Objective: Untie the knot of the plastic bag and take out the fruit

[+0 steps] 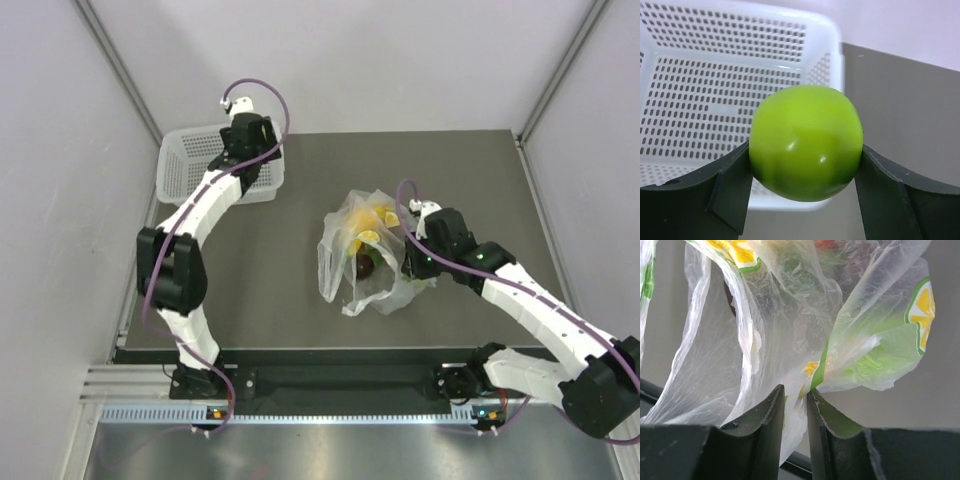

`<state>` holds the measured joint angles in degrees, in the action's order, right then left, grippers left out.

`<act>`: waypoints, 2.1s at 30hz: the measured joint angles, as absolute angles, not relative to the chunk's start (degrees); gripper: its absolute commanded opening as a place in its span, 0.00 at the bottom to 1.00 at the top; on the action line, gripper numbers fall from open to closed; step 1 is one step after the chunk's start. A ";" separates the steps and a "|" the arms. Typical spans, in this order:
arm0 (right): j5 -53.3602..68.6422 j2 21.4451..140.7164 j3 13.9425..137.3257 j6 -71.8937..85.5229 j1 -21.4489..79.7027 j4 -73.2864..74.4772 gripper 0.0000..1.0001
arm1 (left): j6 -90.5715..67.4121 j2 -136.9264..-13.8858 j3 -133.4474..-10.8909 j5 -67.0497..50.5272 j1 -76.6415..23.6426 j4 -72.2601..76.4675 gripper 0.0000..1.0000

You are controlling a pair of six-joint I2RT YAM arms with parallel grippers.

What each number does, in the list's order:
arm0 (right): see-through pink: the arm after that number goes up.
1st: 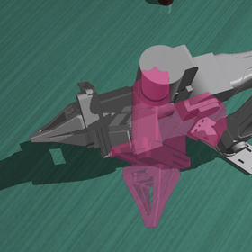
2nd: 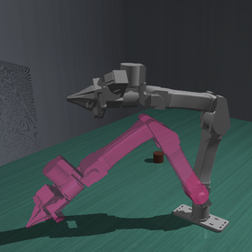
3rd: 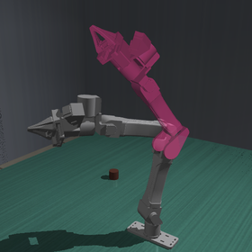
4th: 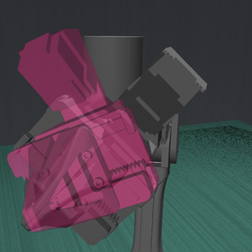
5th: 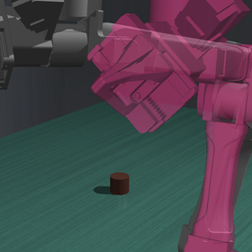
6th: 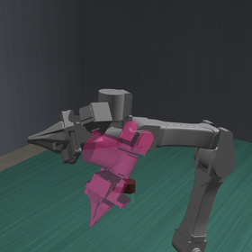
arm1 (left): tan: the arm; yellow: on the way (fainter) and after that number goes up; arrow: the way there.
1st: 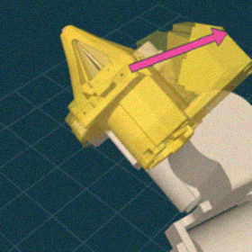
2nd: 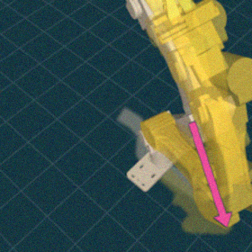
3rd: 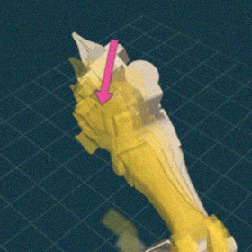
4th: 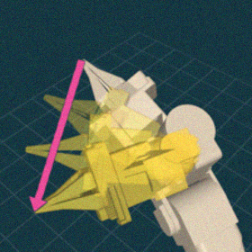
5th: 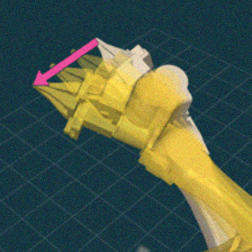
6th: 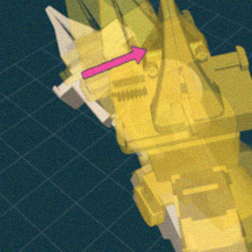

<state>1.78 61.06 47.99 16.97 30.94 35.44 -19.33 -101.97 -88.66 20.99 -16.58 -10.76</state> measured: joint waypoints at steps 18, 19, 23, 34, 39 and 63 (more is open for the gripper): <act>9.80 56.53 54.37 9.96 30.96 42.13 0.73 | -19.35 -121.47 -96.01 11.38 -7.90 -11.38 0.18; 10.00 56.45 55.68 9.50 30.96 42.57 0.77 | -19.38 -121.47 -95.94 11.03 -7.90 -11.57 0.30; 10.35 56.82 59.81 7.18 30.96 44.53 0.86 | -19.59 -120.79 -93.76 10.26 -7.90 -10.26 0.59; -2.33 76.47 78.11 1.02 30.09 45.65 0.98 | -21.32 -110.08 -82.61 9.63 -7.90 -11.55 0.85; -5.23 88.42 81.97 -0.80 27.53 44.88 0.97 | -22.79 -98.91 -78.41 8.10 -8.29 -13.10 0.89; 0.84 106.19 84.23 -3.46 23.07 42.87 0.00 | -26.92 -63.75 -61.28 -3.46 -16.16 -20.40 0.89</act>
<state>0.84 106.19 84.23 -3.46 23.07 42.87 -26.92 -63.75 -61.28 -3.46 -16.16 -20.40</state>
